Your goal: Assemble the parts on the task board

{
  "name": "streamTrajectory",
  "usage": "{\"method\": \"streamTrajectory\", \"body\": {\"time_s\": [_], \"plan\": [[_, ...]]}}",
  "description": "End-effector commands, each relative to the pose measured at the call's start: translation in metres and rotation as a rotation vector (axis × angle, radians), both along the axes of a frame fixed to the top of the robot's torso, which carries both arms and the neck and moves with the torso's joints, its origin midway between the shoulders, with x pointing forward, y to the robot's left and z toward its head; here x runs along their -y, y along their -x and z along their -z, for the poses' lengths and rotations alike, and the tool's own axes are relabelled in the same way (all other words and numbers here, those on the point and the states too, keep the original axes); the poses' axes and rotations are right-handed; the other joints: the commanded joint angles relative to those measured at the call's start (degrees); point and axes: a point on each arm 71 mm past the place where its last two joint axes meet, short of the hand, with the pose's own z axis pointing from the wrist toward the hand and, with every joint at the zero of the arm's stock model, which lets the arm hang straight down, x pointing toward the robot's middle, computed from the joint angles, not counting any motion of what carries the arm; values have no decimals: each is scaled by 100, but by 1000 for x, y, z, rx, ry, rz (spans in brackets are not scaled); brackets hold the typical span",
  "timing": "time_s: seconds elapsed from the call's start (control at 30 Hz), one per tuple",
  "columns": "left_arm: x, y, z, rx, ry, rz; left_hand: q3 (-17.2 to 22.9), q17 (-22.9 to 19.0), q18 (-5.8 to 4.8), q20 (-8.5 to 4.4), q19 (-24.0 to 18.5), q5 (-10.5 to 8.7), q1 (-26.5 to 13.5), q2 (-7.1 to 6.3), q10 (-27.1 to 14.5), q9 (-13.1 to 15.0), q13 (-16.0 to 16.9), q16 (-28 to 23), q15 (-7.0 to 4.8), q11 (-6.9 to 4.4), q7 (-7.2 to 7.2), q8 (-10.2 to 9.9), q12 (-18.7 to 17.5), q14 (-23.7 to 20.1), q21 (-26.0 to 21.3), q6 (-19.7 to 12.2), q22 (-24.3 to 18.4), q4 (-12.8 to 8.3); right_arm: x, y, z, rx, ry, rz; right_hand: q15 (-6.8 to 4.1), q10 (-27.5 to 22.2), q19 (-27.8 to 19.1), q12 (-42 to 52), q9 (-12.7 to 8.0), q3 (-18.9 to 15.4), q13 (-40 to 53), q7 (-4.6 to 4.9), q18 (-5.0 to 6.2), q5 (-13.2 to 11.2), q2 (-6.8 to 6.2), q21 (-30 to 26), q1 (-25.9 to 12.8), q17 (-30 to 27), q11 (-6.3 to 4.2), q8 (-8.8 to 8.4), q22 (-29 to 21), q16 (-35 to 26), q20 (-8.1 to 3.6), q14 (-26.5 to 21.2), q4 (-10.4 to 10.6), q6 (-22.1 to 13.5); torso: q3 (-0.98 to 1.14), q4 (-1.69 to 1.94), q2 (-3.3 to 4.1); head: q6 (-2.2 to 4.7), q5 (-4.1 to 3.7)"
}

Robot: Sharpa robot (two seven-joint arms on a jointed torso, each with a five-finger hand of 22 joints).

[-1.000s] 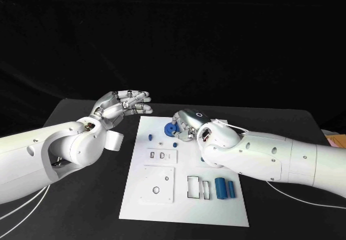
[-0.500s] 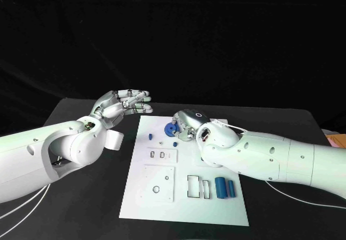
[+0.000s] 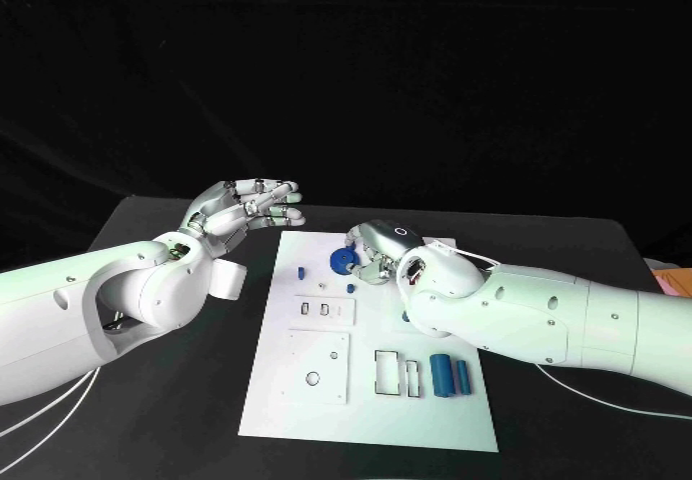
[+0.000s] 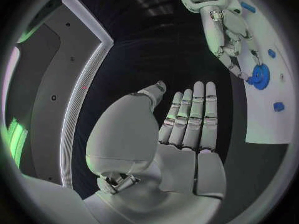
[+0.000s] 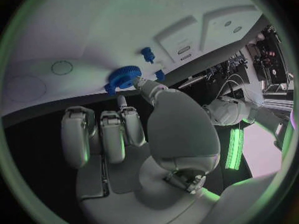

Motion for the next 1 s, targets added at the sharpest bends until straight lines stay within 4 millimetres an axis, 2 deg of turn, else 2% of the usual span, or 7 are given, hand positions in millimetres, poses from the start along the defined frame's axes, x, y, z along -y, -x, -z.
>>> {"method": "streamTrajectory", "body": {"time_s": [0.03,0.23,0.33,0.4,0.53,0.73,1.0], "plan": [[1,0,-1,5,7,14,26,4,71,10,-27,21,-10,49,-35,5,5,31,-15,1,303,-20,-39,-37,-35,-42,-5,19,0,3,0,-6,-4,-17,41,-31,293,-25,-4,-11,323,0,35,-20,-34,-18,-40,1510,16,-23,408,25,47,609,22,-26,3,-10,3,4,-4],[1,0,-1,5,8,14,26,4,71,10,-27,21,-10,49,-35,5,5,31,-15,1,303,-20,-39,-37,-35,-42,-5,19,6,4,0,-18,-16,-12,38,-23,290,-18,21,-25,334,-6,38,21,12,-27,-77,1510,14,-15,399,25,49,609,87,59,6,7,5,5,-20],[1,0,-1,5,8,16,26,4,71,10,-27,21,-10,49,-35,5,5,31,-15,1,303,-20,-39,-37,-35,-42,-5,19,19,1,-2,-32,-67,5,26,-25,282,-22,48,-21,330,-20,44,60,59,-46,-92,1510,3,11,375,25,43,609,132,162,5,14,2,20,-49],[0,0,-1,5,8,14,26,4,71,10,-27,21,-10,49,-35,5,5,31,-15,1,303,-20,-39,-37,-35,-42,-5,19,32,-2,-7,-55,-132,7,23,-112,243,-102,59,18,228,-16,69,111,118,-130,-54,1510,-1,4,264,25,38,609,137,200,4,6,-7,25,-50],[-2,-2,-1,6,5,7,26,4,71,10,-27,21,-10,49,-35,5,5,31,-15,1,303,-20,-39,-37,-35,-42,-5,19,57,-5,-19,-118,-276,-18,45,-253,195,-217,60,111,93,13,89,184,194,-215,72,1510,21,-69,168,25,55,609,75,170,0,-47,-21,63,-55],[-5,-5,1,7,2,-1,25,8,71,10,-27,21,-8,48,-34,7,5,33,-15,1,302,-21,-38,-39,-35,-41,-7,22,95,5,-38,-199,-424,-62,56,-607,55,-516,88,220,-264,29,151,234,211,-456,250,1510,35,-116,-108,25,76,609,-68,238,8,-104,-76,107,-118],[-6,-8,2,9,0,-8,26,10,71,10,-26,21,-4,46,-33,8,5,34,-16,0,301,-21,-38,-40,-35,-39,-8,20,132,17,-37,-250,-428,-61,51,-1562,-444,-1369,149,373,-1256,23,382,227,169,-1435,437,805,29,-147,-1205,-373,75,338,-222,379,30,-174,-134,144,-230]]}}
